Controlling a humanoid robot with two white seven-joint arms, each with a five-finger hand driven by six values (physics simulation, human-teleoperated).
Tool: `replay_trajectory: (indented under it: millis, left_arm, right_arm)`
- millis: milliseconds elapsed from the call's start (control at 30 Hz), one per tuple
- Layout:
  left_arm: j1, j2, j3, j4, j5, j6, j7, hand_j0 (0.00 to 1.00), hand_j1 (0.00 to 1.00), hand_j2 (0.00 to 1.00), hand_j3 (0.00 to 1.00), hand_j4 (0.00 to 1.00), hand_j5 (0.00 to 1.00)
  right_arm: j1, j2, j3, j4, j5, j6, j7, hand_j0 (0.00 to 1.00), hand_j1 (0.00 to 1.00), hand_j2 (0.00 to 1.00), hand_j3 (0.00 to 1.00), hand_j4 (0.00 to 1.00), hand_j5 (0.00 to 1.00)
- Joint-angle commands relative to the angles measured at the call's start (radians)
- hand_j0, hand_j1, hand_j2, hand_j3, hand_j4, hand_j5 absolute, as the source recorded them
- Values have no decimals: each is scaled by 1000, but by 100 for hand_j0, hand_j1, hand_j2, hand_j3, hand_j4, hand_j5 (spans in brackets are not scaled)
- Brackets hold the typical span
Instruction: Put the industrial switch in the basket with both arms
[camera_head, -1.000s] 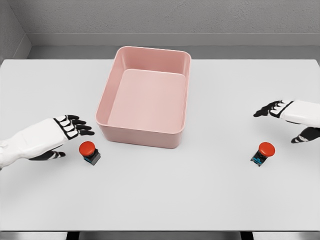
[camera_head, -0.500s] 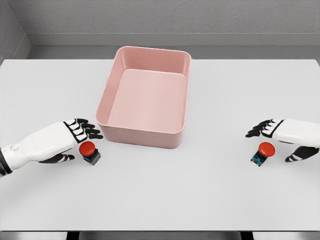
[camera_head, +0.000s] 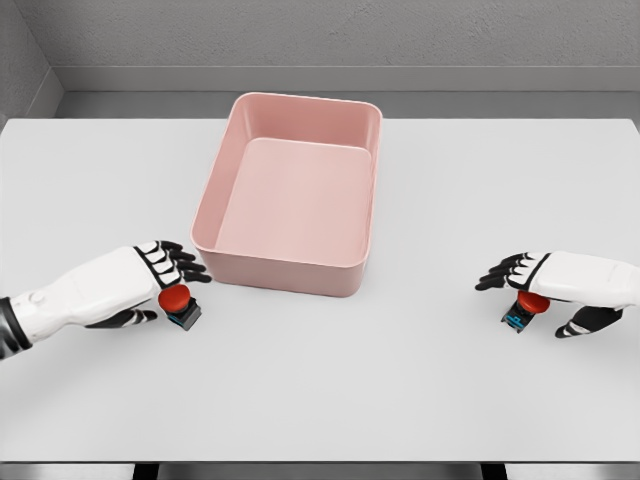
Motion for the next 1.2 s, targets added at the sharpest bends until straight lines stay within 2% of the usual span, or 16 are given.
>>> replay_trajectory:
  millis: [0, 67, 467, 667, 867, 933, 1167]
  left_arm:
    - [0, -7, -11, 1, 6, 1, 0, 87, 87, 87, 87, 87, 87]
    - [-2, -19, -11, -1, -19, 1, 1, 87, 87, 87, 87, 87, 87]
    - [-2, -22, -16, -1, -20, 1, 1, 87, 87, 87, 87, 87, 87]
    - [-14, -33, -31, 1, -35, 1, 0, 87, 87, 87, 87, 87, 87]
    - [-21, -30, -45, 1, -37, 1, 0, 87, 87, 87, 87, 87, 87]
    - [-21, -31, -45, -1, -37, 1, 0, 87, 87, 87, 87, 87, 87]
    - [-21, -33, -45, -1, -37, 1, 0, 87, 87, 87, 87, 87, 87]
  right_arm:
    - [0, 0, -1, -4, -5, 1, 0, 100, 100, 100, 100, 100, 100]
    - [-2, 4, -1, -3, -5, 1, 2, 100, 100, 100, 100, 100, 100]
    - [3, 23, 2, 22, -4, 1, 14, 100, 100, 100, 100, 100, 100]
    - [3, 54, 4, 28, 4, 1, 15, 100, 100, 100, 100, 100, 100]
    - [3, 83, 6, 88, 7, 1, 15, 100, 100, 100, 100, 100, 100]
    - [2, 83, 6, 88, 7, 1, 15, 100, 100, 100, 100, 100, 100]
    - [0, 83, 4, 83, 10, 1, 31, 94, 94, 94, 94, 94, 94]
